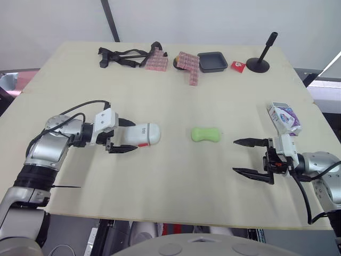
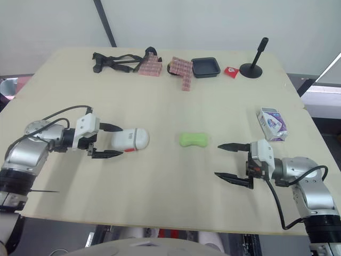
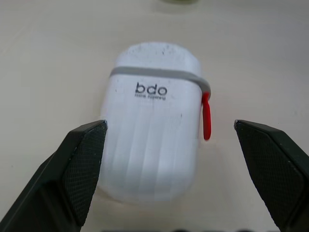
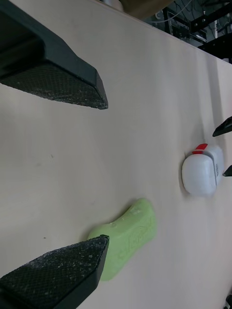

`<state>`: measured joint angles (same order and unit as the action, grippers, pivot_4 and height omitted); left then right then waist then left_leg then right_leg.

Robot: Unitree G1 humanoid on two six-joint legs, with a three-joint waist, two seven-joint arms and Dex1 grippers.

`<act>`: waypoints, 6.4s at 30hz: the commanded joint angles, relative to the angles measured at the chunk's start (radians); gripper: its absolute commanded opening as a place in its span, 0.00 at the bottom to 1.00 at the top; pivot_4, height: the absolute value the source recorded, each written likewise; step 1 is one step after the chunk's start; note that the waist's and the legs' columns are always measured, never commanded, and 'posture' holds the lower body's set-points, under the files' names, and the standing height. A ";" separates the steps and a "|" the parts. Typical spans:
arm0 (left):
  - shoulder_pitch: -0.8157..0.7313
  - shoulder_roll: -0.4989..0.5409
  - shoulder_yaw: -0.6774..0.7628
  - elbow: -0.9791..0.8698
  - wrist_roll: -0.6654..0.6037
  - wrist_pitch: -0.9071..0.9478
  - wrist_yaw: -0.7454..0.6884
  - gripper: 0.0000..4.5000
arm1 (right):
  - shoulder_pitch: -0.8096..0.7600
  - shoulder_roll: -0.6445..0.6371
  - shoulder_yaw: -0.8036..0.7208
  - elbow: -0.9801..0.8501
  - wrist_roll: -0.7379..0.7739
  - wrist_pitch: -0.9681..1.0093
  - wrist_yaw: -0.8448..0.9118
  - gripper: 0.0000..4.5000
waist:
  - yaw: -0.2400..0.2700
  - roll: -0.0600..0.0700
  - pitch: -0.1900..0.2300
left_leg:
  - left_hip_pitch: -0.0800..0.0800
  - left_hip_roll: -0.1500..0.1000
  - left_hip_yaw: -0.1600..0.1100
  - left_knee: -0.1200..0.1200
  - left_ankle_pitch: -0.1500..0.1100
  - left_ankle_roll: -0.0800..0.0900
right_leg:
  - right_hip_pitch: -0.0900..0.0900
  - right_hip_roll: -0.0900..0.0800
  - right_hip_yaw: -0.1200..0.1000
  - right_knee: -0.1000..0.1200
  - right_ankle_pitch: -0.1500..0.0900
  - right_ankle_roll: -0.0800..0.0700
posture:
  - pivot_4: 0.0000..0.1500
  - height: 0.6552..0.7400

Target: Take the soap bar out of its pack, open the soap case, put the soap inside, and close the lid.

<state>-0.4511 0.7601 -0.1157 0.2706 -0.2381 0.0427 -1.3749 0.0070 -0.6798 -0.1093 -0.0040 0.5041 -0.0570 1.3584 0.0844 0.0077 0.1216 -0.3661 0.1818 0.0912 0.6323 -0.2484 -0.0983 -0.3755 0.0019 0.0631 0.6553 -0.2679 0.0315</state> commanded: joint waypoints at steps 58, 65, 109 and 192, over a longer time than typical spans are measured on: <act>-0.065 -0.098 -0.060 0.170 0.122 -0.168 0.092 0.88 | 0.018 -0.011 -0.023 0.006 -0.018 -0.050 -0.020 1.00 | 0.023 0.000 0.000 | -0.002 0.000 0.000 0.001 0.000 0.000 | 0.000 0.000 -0.001 -0.001 0.000 0.000 | 1.00 1.00; -0.054 -0.106 -0.047 0.166 0.101 -0.196 0.087 0.88 | -0.031 -0.032 -0.029 -0.052 0.024 0.053 -0.040 1.00 | 0.021 0.000 0.000 | -0.002 0.000 0.000 0.001 0.000 0.000 | 0.000 0.000 -0.001 -0.001 0.000 0.000 | 1.00 1.00; 0.109 -0.265 -0.077 -0.343 0.110 -0.403 0.343 0.78 | -0.505 0.052 0.000 -0.277 1.113 1.349 -1.182 1.00 | 0.053 0.000 0.000 | -0.002 0.001 0.000 0.000 0.000 -0.001 | -0.001 0.002 -0.001 -0.001 0.000 0.000 | 1.00 1.00; 0.166 -0.229 -0.107 -0.401 0.076 -0.262 0.365 0.78 | -0.623 -0.435 0.519 0.048 -0.211 0.763 -0.346 0.45 | 0.049 0.000 0.000 | -0.007 0.002 0.000 0.006 0.000 0.000 | -0.003 0.005 -0.002 0.001 0.000 0.000 | 1.00 1.00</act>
<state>-0.2881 0.5252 -0.2359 -0.0967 -0.1568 -0.2153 -1.0201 -0.5948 -1.1079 0.4158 0.0348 0.3485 0.7465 0.9894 0.1337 0.0079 0.1221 -0.3733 0.1833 0.0910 0.6381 -0.2486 -0.0986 -0.3787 0.0069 0.0614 0.6562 -0.2677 0.0318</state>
